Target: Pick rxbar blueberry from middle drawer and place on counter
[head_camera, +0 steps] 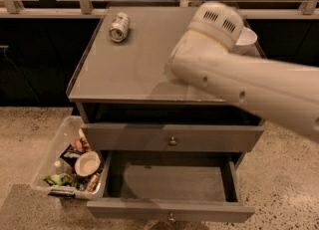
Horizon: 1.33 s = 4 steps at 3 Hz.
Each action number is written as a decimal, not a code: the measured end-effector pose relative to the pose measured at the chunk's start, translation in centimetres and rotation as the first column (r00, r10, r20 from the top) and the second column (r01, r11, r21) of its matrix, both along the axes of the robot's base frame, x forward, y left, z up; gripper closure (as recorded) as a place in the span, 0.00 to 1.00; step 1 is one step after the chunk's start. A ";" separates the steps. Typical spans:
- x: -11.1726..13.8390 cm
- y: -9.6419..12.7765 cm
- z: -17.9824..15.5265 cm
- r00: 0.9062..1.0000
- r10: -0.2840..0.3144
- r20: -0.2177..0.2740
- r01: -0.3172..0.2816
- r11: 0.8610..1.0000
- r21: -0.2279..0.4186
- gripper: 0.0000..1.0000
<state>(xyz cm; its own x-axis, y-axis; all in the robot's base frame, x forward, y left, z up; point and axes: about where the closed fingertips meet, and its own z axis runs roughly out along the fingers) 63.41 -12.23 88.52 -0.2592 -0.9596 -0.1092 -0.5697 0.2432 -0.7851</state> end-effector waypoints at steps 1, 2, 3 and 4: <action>1.6 -0.2 0.5 0.997 0.046 -0.068 -0.044 0.999 0.031 1.00; 2.0 0.4 -1.6 0.975 0.117 -0.189 -0.108 0.992 0.061 1.00; 0.5 1.5 -6.0 0.915 0.222 -0.338 -0.205 0.975 0.085 1.00; 0.1 1.8 -6.3 0.901 0.244 -0.360 -0.227 0.970 0.089 1.00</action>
Offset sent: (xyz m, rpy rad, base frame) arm 0.0171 0.0120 -0.0478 -0.0755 0.3951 0.3556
